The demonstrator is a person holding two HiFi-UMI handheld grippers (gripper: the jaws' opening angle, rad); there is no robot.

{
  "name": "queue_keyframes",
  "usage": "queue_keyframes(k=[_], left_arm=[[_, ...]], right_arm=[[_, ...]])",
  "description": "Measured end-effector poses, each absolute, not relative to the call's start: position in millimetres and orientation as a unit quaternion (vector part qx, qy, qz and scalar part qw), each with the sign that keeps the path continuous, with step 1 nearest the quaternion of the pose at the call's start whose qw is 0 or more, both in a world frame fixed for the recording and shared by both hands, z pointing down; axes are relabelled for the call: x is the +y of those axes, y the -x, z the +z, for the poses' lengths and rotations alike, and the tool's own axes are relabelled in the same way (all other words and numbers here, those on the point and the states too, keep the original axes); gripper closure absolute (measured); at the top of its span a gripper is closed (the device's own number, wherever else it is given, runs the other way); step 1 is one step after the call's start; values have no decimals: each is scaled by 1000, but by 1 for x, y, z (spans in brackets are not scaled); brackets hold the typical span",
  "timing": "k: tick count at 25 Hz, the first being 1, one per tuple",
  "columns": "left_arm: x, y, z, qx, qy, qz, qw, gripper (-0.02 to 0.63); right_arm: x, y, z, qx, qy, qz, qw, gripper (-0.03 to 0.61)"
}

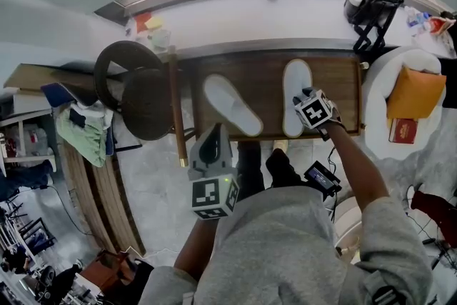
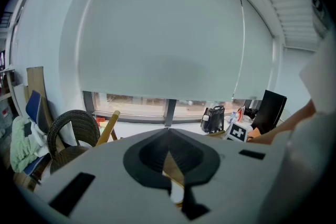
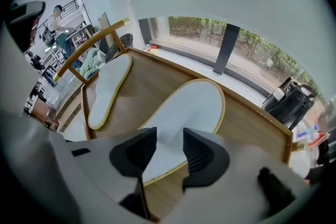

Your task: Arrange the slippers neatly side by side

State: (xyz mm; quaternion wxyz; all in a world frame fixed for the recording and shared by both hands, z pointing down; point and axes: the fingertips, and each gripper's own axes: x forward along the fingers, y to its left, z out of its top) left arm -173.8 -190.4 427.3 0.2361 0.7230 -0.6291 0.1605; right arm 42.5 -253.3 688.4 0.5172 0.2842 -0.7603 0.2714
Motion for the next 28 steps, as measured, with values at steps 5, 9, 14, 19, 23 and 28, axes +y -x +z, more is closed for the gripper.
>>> queue_keyframes(k=[5, 9, 14, 19, 23, 28], left_arm=[[-194, 184, 429, -627, -725, 159, 238, 600], [-200, 196, 430, -622, -728, 153, 242, 600], [-210, 212, 433, -614, -736, 149, 244, 600], [-220, 235, 431, -614, -738, 143, 242, 600], [-226, 262, 430, -624, -729, 137, 246, 600], [-234, 296, 438, -632, -719, 141, 254, 600]], right_arm=[[-257, -42, 666, -780, -328, 266, 462, 411], [-257, -30, 628, -797, -363, 220, 430, 410], [-243, 42, 583, -841, -349, 181, 372, 410], [-230, 116, 591, -859, -304, 202, 358, 410], [-226, 149, 618, -852, -285, 228, 375, 410], [-229, 176, 642, -841, -278, 267, 379, 410]])
